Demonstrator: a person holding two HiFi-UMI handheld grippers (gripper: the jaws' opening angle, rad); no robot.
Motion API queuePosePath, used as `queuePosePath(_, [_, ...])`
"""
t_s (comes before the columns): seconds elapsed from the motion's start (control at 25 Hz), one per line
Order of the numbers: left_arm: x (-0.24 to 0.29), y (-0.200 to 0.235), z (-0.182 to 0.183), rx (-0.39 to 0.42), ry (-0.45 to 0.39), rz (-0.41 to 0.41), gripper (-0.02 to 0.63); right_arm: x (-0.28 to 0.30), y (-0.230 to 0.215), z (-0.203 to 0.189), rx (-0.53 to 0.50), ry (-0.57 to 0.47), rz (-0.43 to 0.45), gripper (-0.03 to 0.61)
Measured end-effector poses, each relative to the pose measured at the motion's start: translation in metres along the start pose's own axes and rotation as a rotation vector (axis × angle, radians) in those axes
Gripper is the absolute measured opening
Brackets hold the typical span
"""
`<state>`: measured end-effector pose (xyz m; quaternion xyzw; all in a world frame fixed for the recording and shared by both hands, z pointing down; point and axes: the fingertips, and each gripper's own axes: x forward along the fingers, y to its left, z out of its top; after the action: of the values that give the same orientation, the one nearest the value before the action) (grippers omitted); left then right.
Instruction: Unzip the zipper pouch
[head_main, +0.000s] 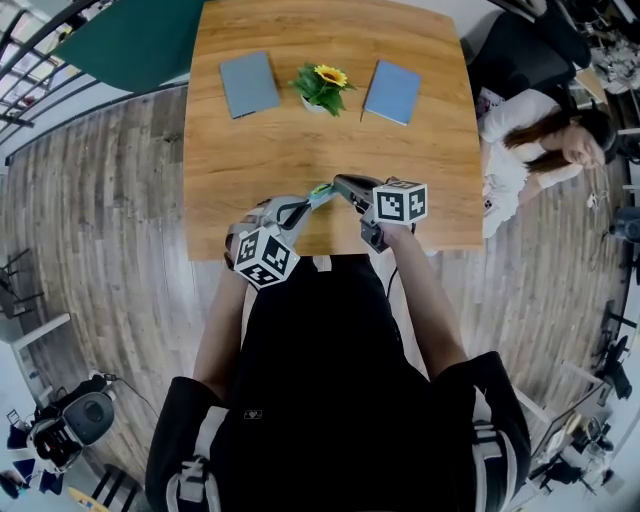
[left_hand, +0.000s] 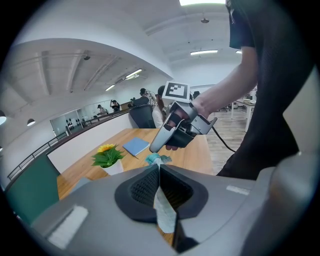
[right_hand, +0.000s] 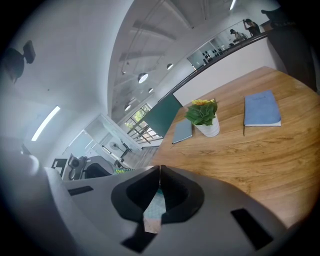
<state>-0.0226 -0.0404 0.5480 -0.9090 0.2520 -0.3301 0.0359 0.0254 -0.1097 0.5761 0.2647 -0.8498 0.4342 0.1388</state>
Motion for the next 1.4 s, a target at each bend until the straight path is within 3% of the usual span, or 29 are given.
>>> queuePosePath(1.4, [-0.013, 0.003, 0.007, -0.02, -0.036, 0.008, 0.009, -0.004, -0.016, 0.002, -0.018, -0.021, -0.073, 0.009])
